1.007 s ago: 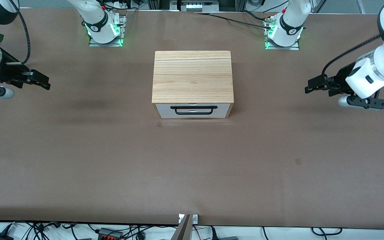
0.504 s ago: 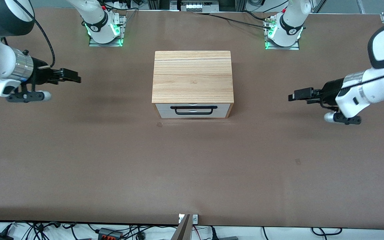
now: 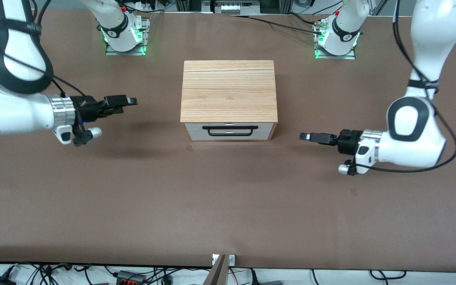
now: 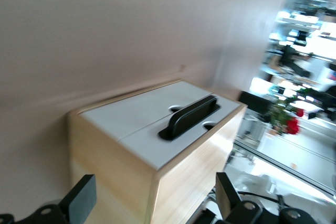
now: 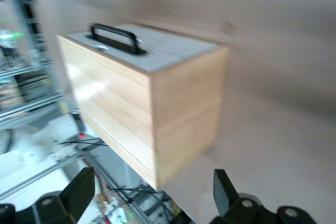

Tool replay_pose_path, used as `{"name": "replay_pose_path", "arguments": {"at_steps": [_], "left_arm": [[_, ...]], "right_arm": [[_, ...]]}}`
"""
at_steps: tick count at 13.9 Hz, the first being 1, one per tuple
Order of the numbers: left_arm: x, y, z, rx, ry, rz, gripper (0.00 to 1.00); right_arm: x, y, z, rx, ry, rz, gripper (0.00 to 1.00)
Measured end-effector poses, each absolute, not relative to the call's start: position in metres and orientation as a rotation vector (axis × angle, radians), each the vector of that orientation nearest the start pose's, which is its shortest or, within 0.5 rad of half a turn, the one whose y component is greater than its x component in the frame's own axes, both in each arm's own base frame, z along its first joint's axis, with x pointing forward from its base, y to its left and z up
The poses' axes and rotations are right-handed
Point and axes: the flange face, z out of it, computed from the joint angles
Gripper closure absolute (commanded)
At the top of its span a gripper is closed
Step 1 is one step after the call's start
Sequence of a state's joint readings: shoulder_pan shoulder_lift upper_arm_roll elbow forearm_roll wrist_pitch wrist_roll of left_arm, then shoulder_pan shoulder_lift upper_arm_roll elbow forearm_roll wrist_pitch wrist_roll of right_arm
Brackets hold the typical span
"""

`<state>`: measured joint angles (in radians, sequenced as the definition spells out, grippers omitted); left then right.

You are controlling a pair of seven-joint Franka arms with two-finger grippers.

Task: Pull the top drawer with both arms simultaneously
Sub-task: 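Move the left gripper and the right gripper toward the black drawer handle, then close the left gripper and the right gripper on the black handle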

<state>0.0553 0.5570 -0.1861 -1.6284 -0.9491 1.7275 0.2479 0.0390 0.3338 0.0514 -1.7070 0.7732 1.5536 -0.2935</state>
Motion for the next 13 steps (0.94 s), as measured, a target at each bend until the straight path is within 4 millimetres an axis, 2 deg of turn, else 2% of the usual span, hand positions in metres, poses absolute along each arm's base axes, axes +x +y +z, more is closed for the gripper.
{"name": "replay_pose_path", "arguments": {"at_steps": [2, 5, 8, 11, 13], "left_arm": [[0.642, -0.165, 0.287, 2.055, -0.005, -0.389, 0.0], [0.636, -0.214, 0.267, 2.022, -0.112, -0.311, 0.0], [0.627, -0.252, 0.246, 1.996, -0.22, -0.248, 0.0], [0.617, -0.275, 0.221, 1.944, -0.248, -0.213, 0.03], [0.612, -0.28, 0.206, 1.919, -0.254, -0.209, 0.13]], "right_arm": [[0.606, 0.15, 0.363, -2.162, -0.25, 0.38, 0.0], [0.612, 0.21, 0.307, -1.972, -0.244, 0.255, 0.0], [0.605, 0.261, 0.249, -1.859, -0.203, 0.139, 0.0], [0.588, 0.293, 0.213, -1.775, -0.144, 0.067, 0.0], [0.576, 0.3, 0.193, -1.74, -0.12, 0.038, 0.17]]}}
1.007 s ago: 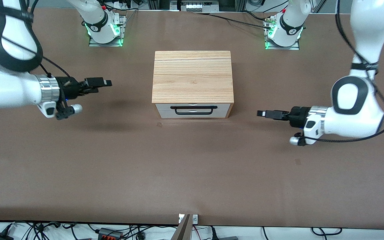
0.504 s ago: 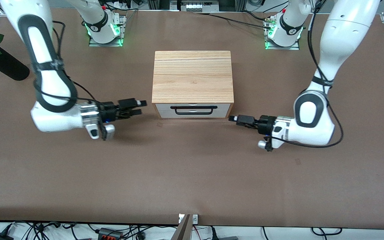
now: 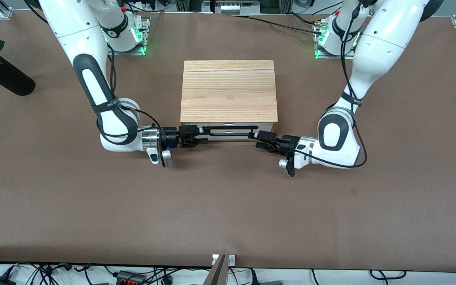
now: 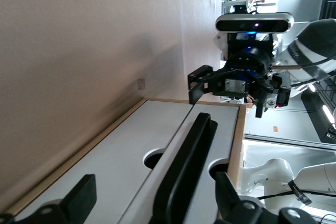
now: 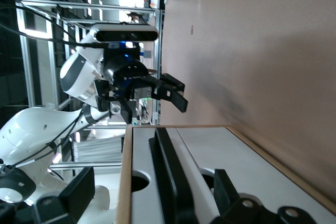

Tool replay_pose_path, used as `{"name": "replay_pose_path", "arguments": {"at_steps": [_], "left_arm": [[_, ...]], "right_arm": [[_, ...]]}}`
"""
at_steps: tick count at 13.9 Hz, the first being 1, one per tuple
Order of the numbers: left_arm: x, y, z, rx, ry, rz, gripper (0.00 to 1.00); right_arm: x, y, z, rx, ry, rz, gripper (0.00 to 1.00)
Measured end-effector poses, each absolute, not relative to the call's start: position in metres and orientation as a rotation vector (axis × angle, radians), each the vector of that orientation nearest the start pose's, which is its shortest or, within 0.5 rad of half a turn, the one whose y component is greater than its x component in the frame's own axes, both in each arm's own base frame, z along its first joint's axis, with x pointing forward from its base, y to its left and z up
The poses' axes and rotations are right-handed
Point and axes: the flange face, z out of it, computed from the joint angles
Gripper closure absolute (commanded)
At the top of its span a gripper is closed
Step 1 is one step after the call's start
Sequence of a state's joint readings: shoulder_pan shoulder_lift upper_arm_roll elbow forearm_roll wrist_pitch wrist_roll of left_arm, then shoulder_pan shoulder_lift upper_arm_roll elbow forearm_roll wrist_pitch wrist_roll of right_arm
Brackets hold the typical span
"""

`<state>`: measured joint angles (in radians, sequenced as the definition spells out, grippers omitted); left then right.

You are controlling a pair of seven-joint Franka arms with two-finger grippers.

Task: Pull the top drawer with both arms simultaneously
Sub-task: 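Close the left gripper and the right gripper on the black handle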

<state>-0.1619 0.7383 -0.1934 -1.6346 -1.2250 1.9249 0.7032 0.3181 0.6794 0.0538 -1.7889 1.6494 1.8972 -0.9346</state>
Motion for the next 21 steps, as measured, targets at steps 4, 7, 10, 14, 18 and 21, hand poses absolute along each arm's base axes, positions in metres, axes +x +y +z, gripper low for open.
{"name": "replay_pose_path", "arguments": {"at_steps": [4, 7, 10, 14, 18, 21], "left_arm": [[0.603, -0.284, 0.201, 1.875, -0.262, -0.247, 0.17], [0.597, -0.282, 0.2, 1.814, -0.241, -0.288, 0.3], [0.591, -0.277, 0.195, 1.782, -0.219, -0.307, 0.53], [0.588, -0.278, 0.191, 1.757, -0.183, -0.308, 0.67], [0.585, -0.276, 0.184, 1.743, -0.182, -0.286, 0.69], [0.584, -0.278, 0.182, 1.73, -0.185, -0.273, 0.7]], "right_arm": [[0.565, 0.297, 0.17, -1.739, -0.102, 0.05, 0.53], [0.556, 0.3, 0.167, -1.713, -0.106, 0.086, 0.71], [0.554, 0.301, 0.167, -1.694, -0.101, 0.094, 0.9], [0.554, 0.301, 0.167, -1.693, -0.106, 0.089, 0.95], [0.554, 0.3, 0.167, -1.692, -0.107, 0.088, 0.95], [0.554, 0.301, 0.167, -1.692, -0.107, 0.088, 0.95]]}}
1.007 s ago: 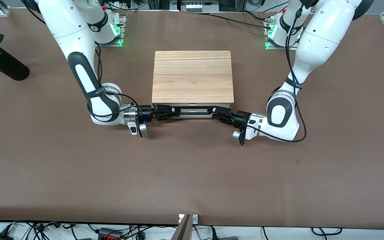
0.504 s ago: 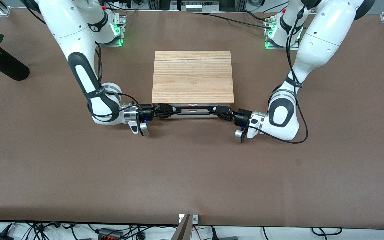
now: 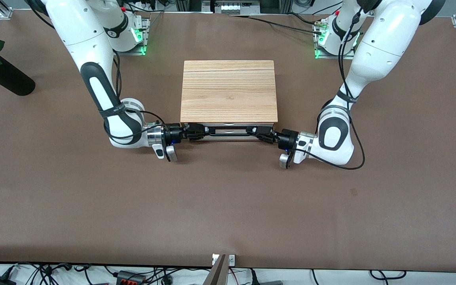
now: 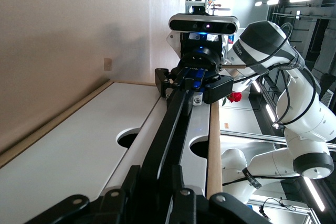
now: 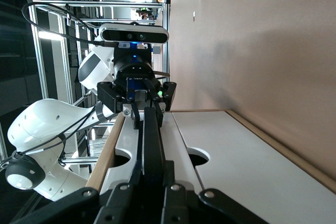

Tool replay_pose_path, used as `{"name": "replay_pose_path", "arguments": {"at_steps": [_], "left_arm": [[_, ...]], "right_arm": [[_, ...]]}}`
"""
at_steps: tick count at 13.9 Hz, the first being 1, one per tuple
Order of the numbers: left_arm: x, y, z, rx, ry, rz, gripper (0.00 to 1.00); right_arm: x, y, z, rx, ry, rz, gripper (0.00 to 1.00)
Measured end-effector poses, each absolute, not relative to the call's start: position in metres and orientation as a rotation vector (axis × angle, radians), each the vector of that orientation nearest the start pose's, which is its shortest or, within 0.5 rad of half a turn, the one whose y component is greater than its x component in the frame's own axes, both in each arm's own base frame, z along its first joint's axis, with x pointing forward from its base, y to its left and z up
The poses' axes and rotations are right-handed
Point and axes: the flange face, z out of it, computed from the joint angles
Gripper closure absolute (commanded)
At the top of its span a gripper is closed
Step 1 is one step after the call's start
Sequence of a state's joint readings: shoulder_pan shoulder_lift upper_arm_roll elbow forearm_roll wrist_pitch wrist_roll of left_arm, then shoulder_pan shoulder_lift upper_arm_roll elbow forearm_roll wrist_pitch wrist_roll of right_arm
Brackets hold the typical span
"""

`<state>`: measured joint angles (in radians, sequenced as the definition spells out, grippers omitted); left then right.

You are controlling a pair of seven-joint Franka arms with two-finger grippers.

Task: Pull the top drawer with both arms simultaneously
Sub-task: 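Close the left gripper and the right gripper on the black handle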

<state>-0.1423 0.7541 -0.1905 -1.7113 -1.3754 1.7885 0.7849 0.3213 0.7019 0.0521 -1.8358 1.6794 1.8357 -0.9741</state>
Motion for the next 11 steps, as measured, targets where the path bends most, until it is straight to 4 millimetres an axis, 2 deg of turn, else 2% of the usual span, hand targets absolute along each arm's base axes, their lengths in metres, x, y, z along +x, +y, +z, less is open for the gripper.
{"name": "replay_pose_path", "arguments": {"at_steps": [6, 11], "left_arm": [[0.583, -0.277, 0.177, 1.724, -0.193, -0.258, 0.84], [0.581, -0.277, 0.171, 1.693, -0.203, -0.223, 0.88]], "right_arm": [[0.554, 0.3, 0.167, -1.692, -0.107, 0.088, 0.95], [0.554, 0.3, 0.167, -1.692, -0.107, 0.088, 0.95]]}}
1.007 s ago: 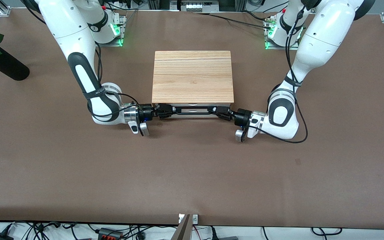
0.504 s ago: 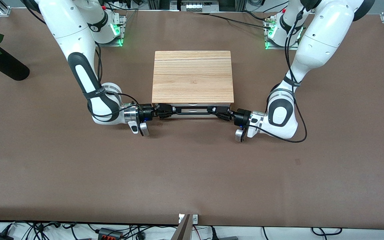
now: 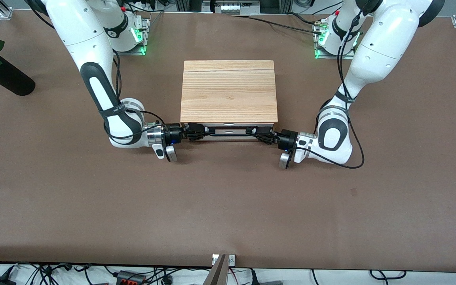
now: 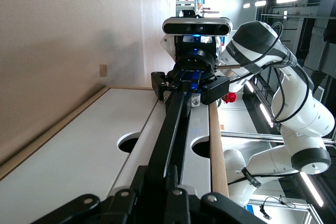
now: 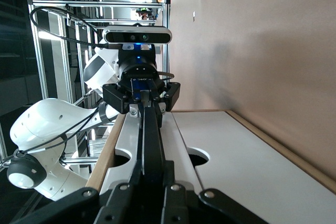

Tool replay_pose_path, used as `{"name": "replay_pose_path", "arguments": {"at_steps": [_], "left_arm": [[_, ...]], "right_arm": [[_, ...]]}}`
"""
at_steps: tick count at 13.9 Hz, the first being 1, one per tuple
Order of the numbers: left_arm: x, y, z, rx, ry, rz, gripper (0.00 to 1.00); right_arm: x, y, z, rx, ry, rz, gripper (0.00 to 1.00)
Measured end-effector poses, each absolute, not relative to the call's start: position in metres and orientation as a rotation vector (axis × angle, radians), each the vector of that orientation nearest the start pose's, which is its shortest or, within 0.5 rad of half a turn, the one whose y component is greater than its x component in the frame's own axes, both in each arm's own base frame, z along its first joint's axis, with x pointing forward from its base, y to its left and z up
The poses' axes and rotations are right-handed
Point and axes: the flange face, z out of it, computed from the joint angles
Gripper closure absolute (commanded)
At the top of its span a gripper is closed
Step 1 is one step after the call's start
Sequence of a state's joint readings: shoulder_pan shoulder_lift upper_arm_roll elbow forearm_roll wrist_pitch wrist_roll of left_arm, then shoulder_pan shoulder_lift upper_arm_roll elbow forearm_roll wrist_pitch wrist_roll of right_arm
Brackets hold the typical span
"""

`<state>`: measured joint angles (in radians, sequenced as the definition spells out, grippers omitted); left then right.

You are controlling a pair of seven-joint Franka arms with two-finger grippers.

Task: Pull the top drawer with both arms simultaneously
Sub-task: 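Close the left gripper and the right gripper on the black handle, then pull the handle outward with both grippers to slide the drawer open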

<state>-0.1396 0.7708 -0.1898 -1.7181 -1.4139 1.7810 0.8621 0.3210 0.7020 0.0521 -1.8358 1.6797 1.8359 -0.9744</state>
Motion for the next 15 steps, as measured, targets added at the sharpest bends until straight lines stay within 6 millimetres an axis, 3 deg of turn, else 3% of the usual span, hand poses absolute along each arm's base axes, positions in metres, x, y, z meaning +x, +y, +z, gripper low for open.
{"name": "replay_pose_path", "arguments": {"at_steps": [8, 15], "left_arm": [[0.592, -0.276, 0.174, 1.696, -0.21, -0.189, 0.89], [0.626, -0.269, 0.173, 1.689, -0.194, -0.128, 0.9]], "right_arm": [[0.564, 0.3, 0.173, -1.708, -0.097, 0.072, 0.94], [0.604, 0.303, 0.172, -1.702, -0.087, 0.044, 0.94]]}}
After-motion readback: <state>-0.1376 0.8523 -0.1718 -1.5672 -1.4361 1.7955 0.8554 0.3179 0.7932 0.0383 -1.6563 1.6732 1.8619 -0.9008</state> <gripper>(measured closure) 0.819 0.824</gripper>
